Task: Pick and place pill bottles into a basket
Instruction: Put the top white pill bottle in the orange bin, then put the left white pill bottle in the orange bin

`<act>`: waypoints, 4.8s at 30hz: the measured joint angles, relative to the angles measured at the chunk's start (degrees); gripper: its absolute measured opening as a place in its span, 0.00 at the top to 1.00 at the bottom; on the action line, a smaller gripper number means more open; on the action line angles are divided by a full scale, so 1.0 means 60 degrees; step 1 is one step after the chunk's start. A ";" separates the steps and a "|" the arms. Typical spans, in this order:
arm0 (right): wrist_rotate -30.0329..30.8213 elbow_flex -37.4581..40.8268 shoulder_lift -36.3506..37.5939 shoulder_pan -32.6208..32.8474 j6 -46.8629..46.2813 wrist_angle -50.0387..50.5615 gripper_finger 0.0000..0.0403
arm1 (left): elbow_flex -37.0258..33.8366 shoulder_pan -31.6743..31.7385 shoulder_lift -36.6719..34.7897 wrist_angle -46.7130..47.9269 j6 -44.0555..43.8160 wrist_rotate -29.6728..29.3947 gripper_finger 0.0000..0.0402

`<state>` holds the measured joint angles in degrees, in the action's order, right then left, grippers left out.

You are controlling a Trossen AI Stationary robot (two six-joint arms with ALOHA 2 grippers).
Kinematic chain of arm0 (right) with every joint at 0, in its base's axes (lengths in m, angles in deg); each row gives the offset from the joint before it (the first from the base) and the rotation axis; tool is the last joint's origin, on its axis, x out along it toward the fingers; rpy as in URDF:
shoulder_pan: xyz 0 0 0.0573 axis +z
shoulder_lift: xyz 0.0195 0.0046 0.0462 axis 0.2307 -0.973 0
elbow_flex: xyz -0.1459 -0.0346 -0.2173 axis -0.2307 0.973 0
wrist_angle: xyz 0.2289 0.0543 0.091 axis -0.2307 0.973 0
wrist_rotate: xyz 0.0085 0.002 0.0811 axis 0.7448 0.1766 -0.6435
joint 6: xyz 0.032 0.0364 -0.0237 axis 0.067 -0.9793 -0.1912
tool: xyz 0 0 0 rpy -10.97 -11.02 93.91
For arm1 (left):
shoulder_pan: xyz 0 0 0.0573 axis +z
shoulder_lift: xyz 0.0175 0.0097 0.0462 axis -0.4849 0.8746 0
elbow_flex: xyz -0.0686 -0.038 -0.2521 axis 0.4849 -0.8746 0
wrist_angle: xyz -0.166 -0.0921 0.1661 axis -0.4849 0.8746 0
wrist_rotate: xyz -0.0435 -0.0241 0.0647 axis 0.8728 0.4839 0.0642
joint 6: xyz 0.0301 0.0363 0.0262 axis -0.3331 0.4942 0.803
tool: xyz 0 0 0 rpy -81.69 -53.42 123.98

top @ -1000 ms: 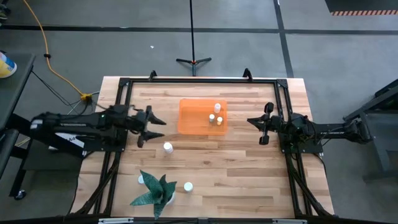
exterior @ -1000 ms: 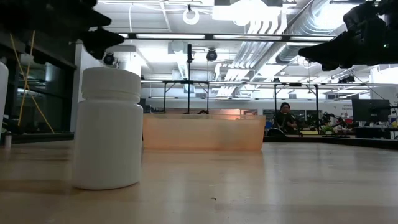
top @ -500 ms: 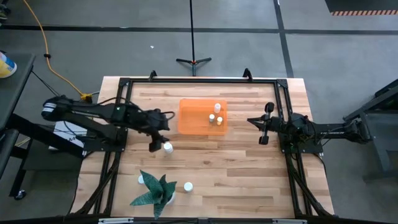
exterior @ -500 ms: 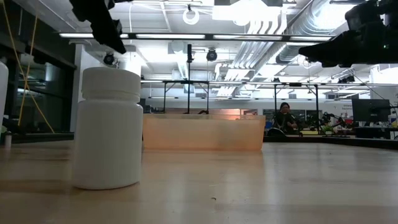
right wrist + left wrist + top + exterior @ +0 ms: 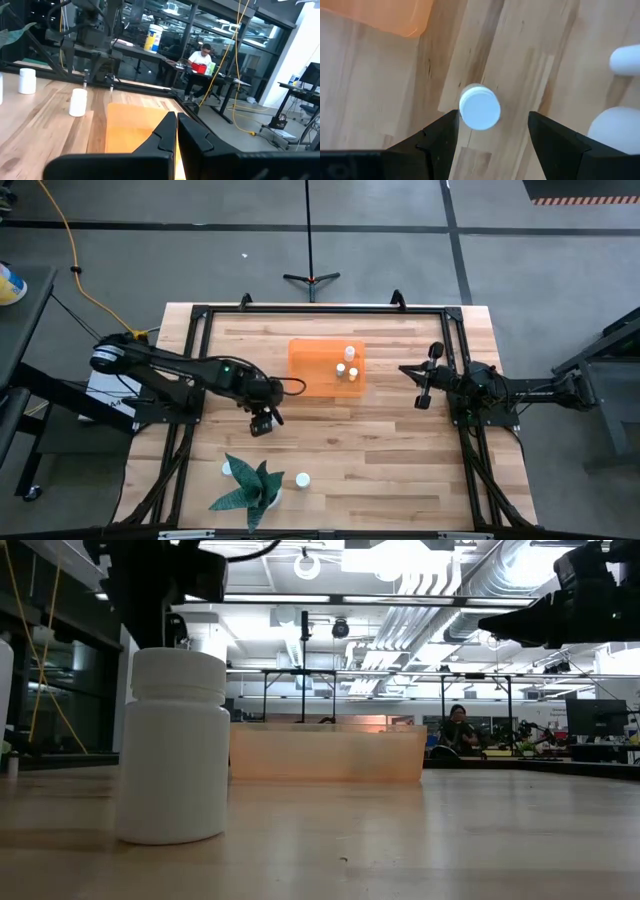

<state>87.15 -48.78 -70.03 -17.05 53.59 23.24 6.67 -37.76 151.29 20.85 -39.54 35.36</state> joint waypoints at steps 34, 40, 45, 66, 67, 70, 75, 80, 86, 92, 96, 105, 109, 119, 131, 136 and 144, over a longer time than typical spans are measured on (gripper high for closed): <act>0.0044 0.0000 0.0017 -0.0003 0.0004 0.0076 1.00 | 0.0000 0.0015 0.2401 -0.0044 0.1117 -0.0223 0.33; 0.0044 0.0000 0.0017 -0.0003 0.0004 0.0079 1.00 | 0.0000 0.0015 0.2397 -0.0279 0.1392 -0.0248 0.43; 0.0044 0.0000 0.0015 -0.0003 0.0004 0.0108 1.00 | 0.0083 0.0022 0.2390 -0.0266 0.1569 -0.0196 0.49; 0.0041 0.0000 0.0016 -0.0003 0.0011 0.0115 1.00 | 0.3124 0.2692 0.2386 -0.0175 0.4657 -0.1816 0.46; 0.0043 0.0000 0.0017 -0.0003 0.0011 0.0112 1.00 | 0.3116 0.2958 0.2386 -0.0357 0.4780 -0.1690 0.45; 0.0044 0.0000 0.0017 -0.0003 0.0040 0.0116 1.00 | 0.3115 0.3665 0.2387 -0.0783 0.5172 -0.1126 0.46; 0.0046 0.0000 0.0009 -0.0003 0.0232 0.0119 1.00 | 0.3096 0.4376 0.3046 -0.0792 0.5391 -0.0892 0.47; 0.0106 0.0000 0.0005 -0.0003 0.0248 0.0175 1.00 | 0.3097 0.4645 0.3849 -0.0734 0.5657 -0.0773 0.45; 0.0153 0.0000 0.0006 -0.0003 0.0248 0.0167 1.00 | 0.3128 0.4958 0.4364 -0.0819 0.5673 -0.0670 0.46; 0.0157 0.0000 0.0006 -0.0003 0.0248 0.0170 1.00 | 0.3121 0.5086 0.4443 -0.0775 0.5626 -0.0689 0.40; 0.0337 0.0000 0.0006 -0.0003 0.0248 0.0174 1.00 | 0.3111 0.5082 0.4455 -0.0781 0.5572 -0.0705 0.33; 0.0364 0.0000 0.0006 -0.0003 0.0248 0.0181 1.00 | 0.4233 0.5001 0.4448 0.0758 0.5614 -0.1211 0.26; 0.0364 0.0000 0.0006 -0.0003 0.0244 0.0181 1.00 | 0.5860 0.4691 0.4443 0.2752 0.5033 -0.1202 0.29; 0.0356 0.0000 0.0006 -0.0003 0.0211 0.0334 1.00 | 0.7198 0.2356 0.4116 0.6329 0.1690 -0.0321 0.35; 0.0291 0.0000 0.0006 -0.0003 0.0171 0.0349 1.00 | 0.6159 -0.1303 0.3958 0.6271 -0.1782 0.0549 0.37; 0.0290 0.0000 0.0006 -0.0004 0.0171 0.0327 1.00 | 0.5533 -0.2804 0.3890 0.6282 -0.3662 0.0909 0.39; 0.0288 0.0000 0.0010 -0.0003 0.0171 0.0165 1.00 | 0.4716 -0.4679 0.3755 0.6320 -0.6265 0.1063 0.43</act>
<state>88.88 -48.78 -69.97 -17.06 54.62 24.23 34.96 -65.83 173.82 58.77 -77.13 41.74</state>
